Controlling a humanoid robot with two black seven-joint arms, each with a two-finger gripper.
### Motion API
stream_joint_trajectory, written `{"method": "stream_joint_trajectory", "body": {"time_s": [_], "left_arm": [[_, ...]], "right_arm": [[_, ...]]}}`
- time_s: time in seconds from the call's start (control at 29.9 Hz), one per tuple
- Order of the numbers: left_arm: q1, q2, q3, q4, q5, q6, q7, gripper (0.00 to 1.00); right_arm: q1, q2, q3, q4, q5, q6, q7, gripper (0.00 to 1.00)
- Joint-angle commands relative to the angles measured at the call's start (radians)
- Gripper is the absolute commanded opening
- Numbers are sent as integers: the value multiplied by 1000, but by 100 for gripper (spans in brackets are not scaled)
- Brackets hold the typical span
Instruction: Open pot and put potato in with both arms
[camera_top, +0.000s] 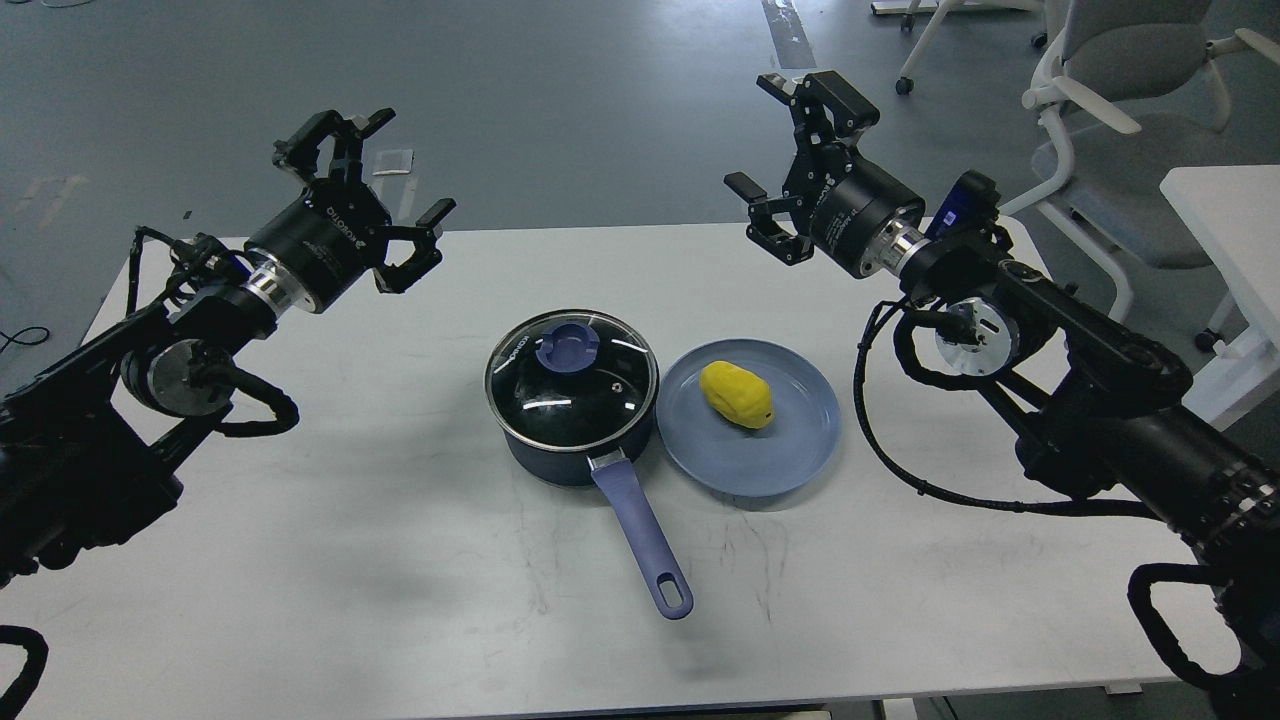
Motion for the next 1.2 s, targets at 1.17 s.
{"method": "stream_joint_trajectory", "body": {"time_s": [1.17], "left_arm": [[-47,109,52,-149,115,87,62,98]], "right_arm": [[4,-66,-46,-3,-2,2,-34,100]]}}
